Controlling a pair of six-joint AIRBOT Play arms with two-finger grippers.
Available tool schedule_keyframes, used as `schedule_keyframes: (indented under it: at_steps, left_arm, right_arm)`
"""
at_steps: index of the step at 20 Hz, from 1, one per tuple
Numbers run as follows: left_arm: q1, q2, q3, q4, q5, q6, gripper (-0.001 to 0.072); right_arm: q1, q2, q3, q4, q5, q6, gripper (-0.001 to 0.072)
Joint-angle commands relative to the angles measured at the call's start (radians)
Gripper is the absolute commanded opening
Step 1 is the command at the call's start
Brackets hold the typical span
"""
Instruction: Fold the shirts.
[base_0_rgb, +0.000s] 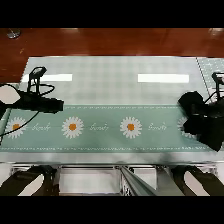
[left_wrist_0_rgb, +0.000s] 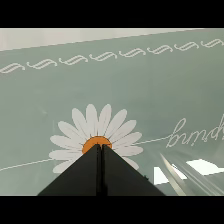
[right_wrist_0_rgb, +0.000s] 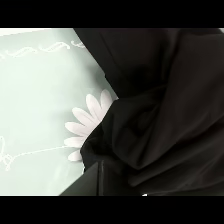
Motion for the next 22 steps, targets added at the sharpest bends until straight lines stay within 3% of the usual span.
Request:
schedule_keyframes:
  at_steps: [1,17,18,22]
  left_arm:
    - [0.0,-0.002,0.0,0.0,0.001,0.0,0.0025]
    - [0.0,-0.016,-0.002,0.0,0.025,0.0,0.0025]
    - [0.0,-0.018,-0.002,0.0,0.069,0.0,0.0025]
    - [0.0,-0.045,-0.002,0.005,0.237,0.0,0.0027]
  right_arm:
    - [0.001,0.0,-0.001,0.0,-0.002,0.0,0.0018]
    - [0.001,0.0,-0.001,0.0,-0.002,0.0,0.0018]
    - [0.001,0.0,-0.001,0.001,-0.017,0.0,0.0018]
    - [0.001,-0.001,-0.001,0.042,-0.292,0.031,0.0018]
